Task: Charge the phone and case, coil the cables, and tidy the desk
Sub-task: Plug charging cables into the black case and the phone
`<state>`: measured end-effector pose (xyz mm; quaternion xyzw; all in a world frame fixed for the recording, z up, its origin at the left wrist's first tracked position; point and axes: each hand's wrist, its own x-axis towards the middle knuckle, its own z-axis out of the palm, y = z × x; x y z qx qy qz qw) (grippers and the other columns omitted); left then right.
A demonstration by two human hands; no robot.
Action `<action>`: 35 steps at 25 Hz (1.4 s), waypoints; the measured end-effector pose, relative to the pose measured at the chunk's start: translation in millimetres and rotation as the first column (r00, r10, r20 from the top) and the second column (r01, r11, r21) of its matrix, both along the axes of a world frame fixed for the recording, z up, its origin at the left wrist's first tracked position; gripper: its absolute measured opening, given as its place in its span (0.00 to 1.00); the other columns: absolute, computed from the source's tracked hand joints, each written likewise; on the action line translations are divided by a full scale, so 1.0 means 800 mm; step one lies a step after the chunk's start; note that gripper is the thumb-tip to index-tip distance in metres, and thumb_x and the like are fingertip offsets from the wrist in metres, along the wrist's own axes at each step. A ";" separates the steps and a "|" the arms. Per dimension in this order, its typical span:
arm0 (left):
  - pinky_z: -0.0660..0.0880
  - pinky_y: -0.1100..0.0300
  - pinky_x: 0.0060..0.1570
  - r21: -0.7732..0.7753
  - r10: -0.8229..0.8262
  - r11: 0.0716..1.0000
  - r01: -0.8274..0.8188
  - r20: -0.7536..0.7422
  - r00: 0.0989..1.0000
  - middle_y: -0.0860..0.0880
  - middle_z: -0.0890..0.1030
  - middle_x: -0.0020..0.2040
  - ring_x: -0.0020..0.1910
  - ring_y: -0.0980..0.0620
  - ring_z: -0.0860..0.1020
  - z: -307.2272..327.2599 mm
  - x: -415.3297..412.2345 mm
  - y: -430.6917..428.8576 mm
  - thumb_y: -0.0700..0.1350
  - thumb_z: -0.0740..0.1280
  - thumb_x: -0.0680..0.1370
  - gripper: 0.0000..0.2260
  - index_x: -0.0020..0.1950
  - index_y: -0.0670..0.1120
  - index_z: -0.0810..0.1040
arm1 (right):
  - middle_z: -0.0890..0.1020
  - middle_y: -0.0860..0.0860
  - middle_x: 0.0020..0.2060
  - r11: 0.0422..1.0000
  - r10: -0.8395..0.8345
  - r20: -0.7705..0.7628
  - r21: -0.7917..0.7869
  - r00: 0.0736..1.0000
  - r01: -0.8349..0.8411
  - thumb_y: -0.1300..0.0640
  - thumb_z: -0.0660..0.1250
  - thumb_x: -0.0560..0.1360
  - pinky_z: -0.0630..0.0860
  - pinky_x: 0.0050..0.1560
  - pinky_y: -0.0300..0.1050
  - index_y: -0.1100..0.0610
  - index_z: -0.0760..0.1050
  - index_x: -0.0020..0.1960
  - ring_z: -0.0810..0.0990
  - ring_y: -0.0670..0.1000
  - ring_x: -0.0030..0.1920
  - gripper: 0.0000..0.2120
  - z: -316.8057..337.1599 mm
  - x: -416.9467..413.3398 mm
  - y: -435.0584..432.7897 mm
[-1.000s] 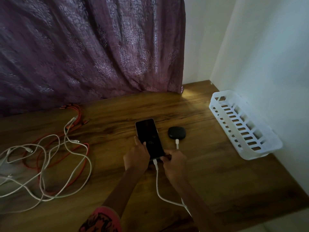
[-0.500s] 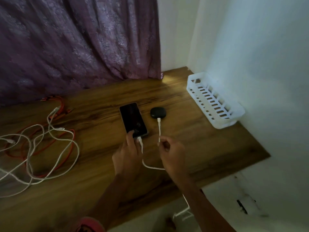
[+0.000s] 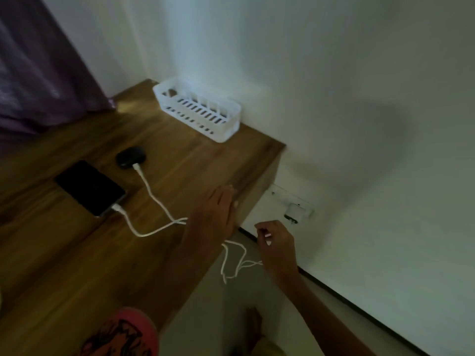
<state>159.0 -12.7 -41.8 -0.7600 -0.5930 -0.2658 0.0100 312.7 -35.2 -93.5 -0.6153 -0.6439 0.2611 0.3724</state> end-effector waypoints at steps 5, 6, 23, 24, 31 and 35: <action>0.67 0.46 0.64 -0.076 -0.238 0.971 0.226 -0.235 0.943 0.39 0.73 0.66 0.67 0.39 0.70 -0.019 0.042 0.087 0.48 0.58 0.75 0.23 0.65 0.37 0.71 | 0.76 0.59 0.60 0.985 -0.080 0.295 -0.124 0.952 0.121 0.68 0.62 0.75 0.70 0.57 0.39 0.64 0.73 0.63 0.76 0.56 0.58 0.16 -0.081 0.082 0.019; 0.65 0.45 0.65 -0.087 -0.260 0.965 0.246 -0.273 0.926 0.38 0.72 0.67 0.68 0.38 0.69 -0.026 0.049 0.101 0.50 0.56 0.75 0.24 0.66 0.36 0.70 | 0.75 0.61 0.63 0.985 -0.081 0.366 -0.115 0.927 0.131 0.70 0.63 0.74 0.70 0.61 0.43 0.66 0.70 0.65 0.75 0.59 0.62 0.20 -0.101 0.096 0.029; 0.51 0.49 0.69 -0.163 -0.279 0.955 0.246 -0.222 0.934 0.36 0.60 0.73 0.73 0.39 0.58 -0.058 0.064 0.149 0.53 0.59 0.72 0.34 0.72 0.35 0.59 | 0.47 0.54 0.74 0.979 0.115 0.987 -0.133 0.116 0.158 0.64 0.68 0.68 0.27 0.71 0.54 0.63 0.47 0.73 0.47 0.52 0.75 0.41 -0.288 0.186 0.134; 0.51 0.49 0.69 -0.154 -0.282 0.955 0.252 -0.218 0.934 0.36 0.61 0.73 0.73 0.38 0.58 -0.059 0.064 0.150 0.52 0.60 0.72 0.34 0.72 0.34 0.59 | 0.48 0.53 0.74 0.974 0.113 0.987 -0.133 0.115 0.183 0.62 0.69 0.68 0.27 0.71 0.54 0.61 0.47 0.73 0.47 0.52 0.75 0.42 -0.289 0.183 0.136; 0.51 0.49 0.69 -0.147 -0.280 0.956 0.255 -0.189 0.941 0.36 0.61 0.73 0.73 0.38 0.59 -0.061 0.065 0.150 0.53 0.61 0.72 0.34 0.71 0.34 0.60 | 0.62 0.53 0.74 0.974 0.063 0.979 -0.102 0.192 0.204 0.65 0.71 0.65 0.33 0.73 0.51 0.66 0.47 0.72 0.58 0.53 0.74 0.45 -0.296 0.184 0.136; 0.49 0.52 0.70 -0.150 -0.272 0.957 0.249 -0.157 0.949 0.38 0.60 0.74 0.74 0.40 0.57 -0.058 0.066 0.150 0.53 0.62 0.72 0.34 0.72 0.35 0.59 | 0.57 0.57 0.75 0.988 0.027 0.956 -0.070 0.293 0.137 0.68 0.64 0.71 0.35 0.74 0.50 0.66 0.40 0.73 0.54 0.55 0.75 0.40 -0.286 0.181 0.130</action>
